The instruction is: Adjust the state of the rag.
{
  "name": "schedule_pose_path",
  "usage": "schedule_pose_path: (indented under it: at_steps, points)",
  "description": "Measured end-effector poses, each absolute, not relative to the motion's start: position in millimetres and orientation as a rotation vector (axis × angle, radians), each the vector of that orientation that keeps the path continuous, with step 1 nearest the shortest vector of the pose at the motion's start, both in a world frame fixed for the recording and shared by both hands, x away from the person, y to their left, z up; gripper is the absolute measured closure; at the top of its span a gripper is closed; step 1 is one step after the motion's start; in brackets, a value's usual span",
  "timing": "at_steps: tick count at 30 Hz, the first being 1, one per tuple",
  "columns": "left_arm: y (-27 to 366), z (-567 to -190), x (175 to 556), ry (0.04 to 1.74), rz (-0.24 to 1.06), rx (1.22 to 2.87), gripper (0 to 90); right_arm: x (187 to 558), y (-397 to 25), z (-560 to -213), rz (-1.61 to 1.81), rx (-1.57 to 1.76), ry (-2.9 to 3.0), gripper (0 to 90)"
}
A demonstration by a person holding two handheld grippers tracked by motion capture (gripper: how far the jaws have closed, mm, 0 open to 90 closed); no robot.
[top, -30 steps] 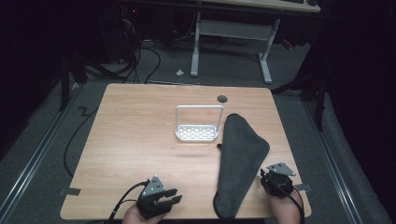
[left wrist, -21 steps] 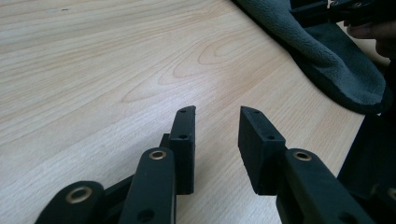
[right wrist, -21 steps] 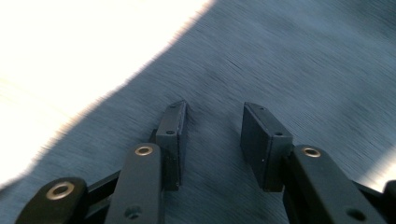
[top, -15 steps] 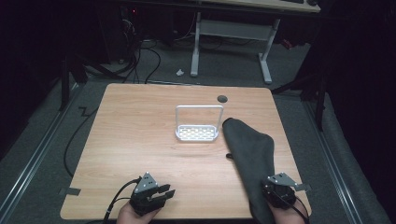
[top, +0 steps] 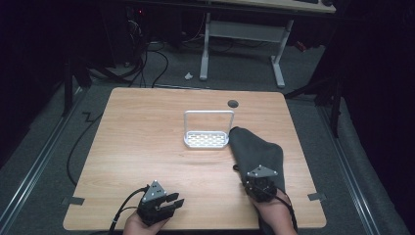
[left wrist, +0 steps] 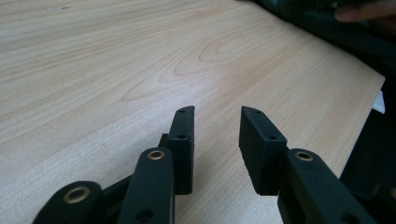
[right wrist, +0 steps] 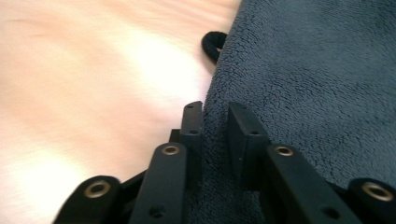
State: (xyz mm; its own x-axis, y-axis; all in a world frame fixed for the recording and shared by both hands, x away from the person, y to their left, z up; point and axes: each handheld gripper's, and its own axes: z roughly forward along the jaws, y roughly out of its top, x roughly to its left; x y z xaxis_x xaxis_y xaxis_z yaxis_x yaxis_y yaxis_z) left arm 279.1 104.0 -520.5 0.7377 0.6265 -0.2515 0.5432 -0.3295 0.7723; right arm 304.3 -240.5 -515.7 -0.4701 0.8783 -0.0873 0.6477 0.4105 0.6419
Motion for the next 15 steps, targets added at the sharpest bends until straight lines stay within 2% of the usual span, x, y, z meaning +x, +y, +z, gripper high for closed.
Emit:
schedule_pose_path:
  at_steps: [6,9,10,11,12,15]
  points:
    - [71.3,-515.2,291.2,0.826,0.117,2.035,67.4,280.8,-209.9,-517.6,0.858,1.191,2.363,81.7]
    - [38.7,-515.4,307.0,0.784,0.127,2.06,68.0,272.7,-201.2,-517.9,0.853,1.138,2.382,81.6]
    - [16.3,-518.1,319.8,0.766,0.144,2.08,69.1,271.2,-200.5,-517.9,0.848,1.138,2.379,81.5]
    - [16.3,-518.1,319.8,0.766,0.144,2.08,69.6,271.2,-200.5,-517.9,0.848,1.138,2.379,81.5]
    - [-4.4,-521.2,331.6,0.765,0.157,2.096,70.2,270.9,-202.4,-518.3,0.865,1.137,2.385,81.6]
    - [-27.5,-522.2,341.1,0.712,0.206,2.12,67.4,271.0,-204.3,-518.5,0.876,1.136,2.387,81.6]
